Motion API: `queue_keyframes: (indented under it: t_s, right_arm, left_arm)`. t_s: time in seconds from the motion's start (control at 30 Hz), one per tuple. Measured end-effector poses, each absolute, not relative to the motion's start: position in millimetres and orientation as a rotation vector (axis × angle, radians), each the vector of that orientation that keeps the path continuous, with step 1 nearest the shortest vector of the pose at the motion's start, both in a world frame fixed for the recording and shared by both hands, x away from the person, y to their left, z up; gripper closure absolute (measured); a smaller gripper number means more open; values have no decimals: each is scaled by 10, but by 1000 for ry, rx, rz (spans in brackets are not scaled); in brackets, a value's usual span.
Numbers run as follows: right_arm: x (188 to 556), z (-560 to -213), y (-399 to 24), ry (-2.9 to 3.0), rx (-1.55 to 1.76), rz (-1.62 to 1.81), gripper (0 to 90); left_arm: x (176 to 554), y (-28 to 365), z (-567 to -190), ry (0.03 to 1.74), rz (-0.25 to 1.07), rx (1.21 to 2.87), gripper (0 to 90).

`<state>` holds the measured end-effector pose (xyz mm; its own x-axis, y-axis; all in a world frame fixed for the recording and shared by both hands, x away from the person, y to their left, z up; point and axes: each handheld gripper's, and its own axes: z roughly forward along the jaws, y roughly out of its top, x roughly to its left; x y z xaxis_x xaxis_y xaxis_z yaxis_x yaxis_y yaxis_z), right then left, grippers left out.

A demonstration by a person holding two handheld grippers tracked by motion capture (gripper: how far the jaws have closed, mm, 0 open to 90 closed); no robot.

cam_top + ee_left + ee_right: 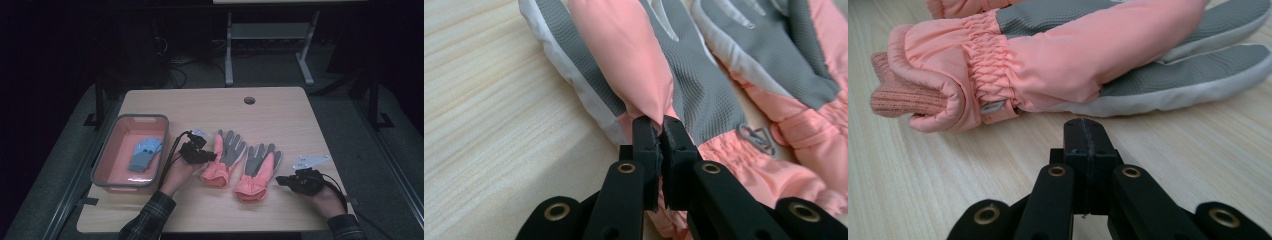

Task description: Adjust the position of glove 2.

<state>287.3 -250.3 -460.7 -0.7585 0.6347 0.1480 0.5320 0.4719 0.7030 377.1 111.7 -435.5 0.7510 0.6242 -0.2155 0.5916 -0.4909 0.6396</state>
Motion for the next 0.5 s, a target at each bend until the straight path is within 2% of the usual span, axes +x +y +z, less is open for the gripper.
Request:
queue_keyframes:
  t_s: [0.5]
  right_arm:
    - [2945,-4613,-2305,2615,989,1174,900]
  left_arm:
    - [3684,1071,-4130,852,50,2164,868]
